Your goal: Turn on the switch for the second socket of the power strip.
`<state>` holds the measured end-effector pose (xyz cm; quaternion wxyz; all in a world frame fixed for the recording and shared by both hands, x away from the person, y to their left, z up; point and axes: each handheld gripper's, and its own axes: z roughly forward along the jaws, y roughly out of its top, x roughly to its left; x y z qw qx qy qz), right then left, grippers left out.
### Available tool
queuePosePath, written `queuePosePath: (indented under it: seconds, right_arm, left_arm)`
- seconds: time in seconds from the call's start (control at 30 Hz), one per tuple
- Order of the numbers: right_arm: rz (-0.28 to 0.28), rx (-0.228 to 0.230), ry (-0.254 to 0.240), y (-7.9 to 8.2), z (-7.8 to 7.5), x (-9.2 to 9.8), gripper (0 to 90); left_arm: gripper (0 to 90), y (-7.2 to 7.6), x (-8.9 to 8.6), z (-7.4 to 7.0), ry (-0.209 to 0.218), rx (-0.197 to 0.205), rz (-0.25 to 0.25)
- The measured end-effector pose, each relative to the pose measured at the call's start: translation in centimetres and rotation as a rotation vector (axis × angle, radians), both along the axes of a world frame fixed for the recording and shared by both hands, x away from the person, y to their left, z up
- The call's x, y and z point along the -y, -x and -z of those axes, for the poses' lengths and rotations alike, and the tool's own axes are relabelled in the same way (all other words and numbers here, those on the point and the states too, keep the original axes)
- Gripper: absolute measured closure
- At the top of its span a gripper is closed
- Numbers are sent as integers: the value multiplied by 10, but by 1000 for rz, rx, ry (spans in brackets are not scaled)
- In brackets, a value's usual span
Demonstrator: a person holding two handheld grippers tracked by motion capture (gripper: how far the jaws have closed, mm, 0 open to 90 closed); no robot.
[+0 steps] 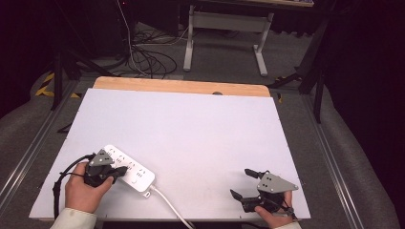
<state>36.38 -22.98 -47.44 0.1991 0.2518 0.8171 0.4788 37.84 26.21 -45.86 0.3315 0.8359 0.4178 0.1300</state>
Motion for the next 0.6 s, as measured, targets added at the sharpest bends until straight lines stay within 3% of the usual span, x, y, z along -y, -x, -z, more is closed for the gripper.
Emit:
queuePosePath:
  seconds: [0.27,0.6]
  right_arm:
    - [0,0,0,0,0,0,162]
    - [0,0,1,0,0,0,162]
  left_arm:
    - [896,1,2,0,-17,11,-3]
    - [897,1,1,2,2,10,-6]
